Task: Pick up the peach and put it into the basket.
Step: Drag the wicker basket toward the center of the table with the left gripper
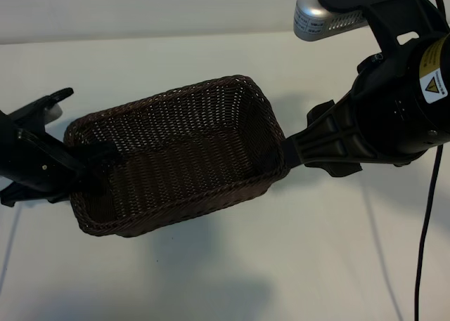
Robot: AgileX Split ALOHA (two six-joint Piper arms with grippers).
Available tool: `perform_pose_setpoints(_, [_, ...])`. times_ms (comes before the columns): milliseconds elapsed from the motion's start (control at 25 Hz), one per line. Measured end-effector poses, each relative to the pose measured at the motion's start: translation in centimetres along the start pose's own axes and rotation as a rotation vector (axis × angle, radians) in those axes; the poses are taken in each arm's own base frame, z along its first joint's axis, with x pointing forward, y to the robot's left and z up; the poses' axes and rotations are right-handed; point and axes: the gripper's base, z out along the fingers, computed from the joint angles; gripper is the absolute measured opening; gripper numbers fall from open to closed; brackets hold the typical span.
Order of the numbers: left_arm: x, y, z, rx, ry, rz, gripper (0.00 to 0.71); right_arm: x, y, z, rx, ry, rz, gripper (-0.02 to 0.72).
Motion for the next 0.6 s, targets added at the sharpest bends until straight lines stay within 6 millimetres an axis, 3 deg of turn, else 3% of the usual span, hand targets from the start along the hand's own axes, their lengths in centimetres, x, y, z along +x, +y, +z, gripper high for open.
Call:
perform_pose_setpoints(360, [-0.3, 0.3, -2.4, 0.109, -0.020, 0.025, 0.099, 0.0, 0.0, 0.0, -0.001, 0.000, 0.000, 0.520])
perform_pose_setpoints(600, [-1.6, -1.0, -3.8, 0.180, -0.019, 0.093, 0.099, 0.0, 0.0, 0.0, -0.001, 0.001, 0.001, 0.520])
